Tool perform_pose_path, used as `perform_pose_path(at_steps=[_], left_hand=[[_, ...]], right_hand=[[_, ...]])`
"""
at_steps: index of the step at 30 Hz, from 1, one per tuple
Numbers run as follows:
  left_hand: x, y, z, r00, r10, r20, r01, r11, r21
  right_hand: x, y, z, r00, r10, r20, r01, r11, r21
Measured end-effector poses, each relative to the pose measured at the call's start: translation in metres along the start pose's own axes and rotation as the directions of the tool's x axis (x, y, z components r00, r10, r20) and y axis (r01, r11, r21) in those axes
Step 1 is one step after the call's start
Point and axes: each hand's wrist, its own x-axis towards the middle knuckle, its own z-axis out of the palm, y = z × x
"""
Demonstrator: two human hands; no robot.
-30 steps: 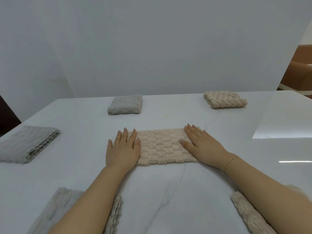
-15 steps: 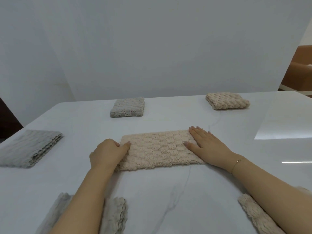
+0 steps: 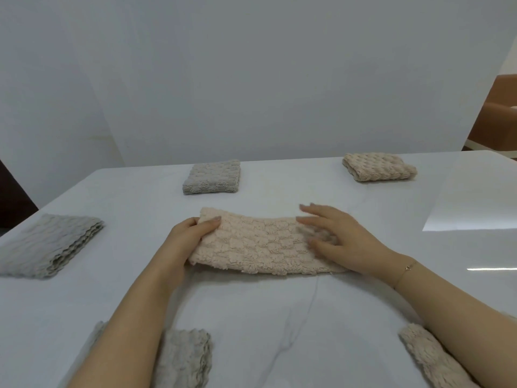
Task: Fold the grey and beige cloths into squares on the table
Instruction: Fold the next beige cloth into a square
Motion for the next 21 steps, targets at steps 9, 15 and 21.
perform_pose_path(at_steps=[9,15,21], left_hand=[[-0.014,0.015,0.011,0.994,0.045,0.1,-0.034,0.993,-0.109],[-0.022,0.045,0.052,0.973,0.103,0.208,-0.135,0.98,0.145],[-0.026,0.055,0.108,0.95,0.118,0.288,-0.192,0.95,0.245]], right_hand=[[-0.002,-0.016,0.009,0.97,-0.013,0.243,-0.044,0.973,0.228],[0.003,-0.003,-0.011,0.914,0.383,0.131,-0.327,0.509,0.796],[0.008,0.008,-0.026,0.801,0.57,0.186,-0.414,0.302,0.859]])
